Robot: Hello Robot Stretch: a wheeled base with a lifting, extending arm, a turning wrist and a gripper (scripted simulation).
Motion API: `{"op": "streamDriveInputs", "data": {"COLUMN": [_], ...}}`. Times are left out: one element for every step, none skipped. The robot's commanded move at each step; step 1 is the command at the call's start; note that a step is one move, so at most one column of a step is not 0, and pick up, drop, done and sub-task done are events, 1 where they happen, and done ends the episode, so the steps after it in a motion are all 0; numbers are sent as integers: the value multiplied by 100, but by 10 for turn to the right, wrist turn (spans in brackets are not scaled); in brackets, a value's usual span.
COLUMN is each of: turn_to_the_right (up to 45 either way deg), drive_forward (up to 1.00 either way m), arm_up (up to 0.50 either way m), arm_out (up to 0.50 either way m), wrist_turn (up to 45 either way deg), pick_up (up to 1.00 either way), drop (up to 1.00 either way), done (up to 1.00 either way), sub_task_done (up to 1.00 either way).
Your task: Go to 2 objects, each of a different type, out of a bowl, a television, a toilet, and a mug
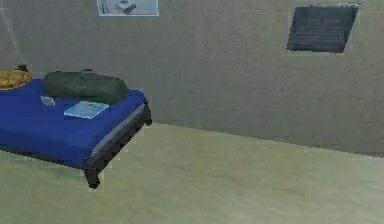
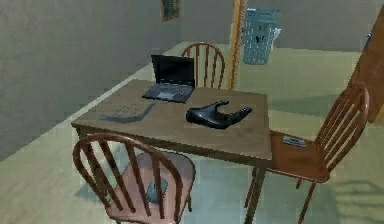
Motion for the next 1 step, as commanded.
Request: {"op": "streamDriveInputs", "data": {"turn_to_the_right": [0], "drive_forward": [70], "arm_up": [0], "arm_out": [0], "wrist_turn": [0], "pick_up": [0], "drop": [0], "done": [0], "sub_task_done": [0]}}
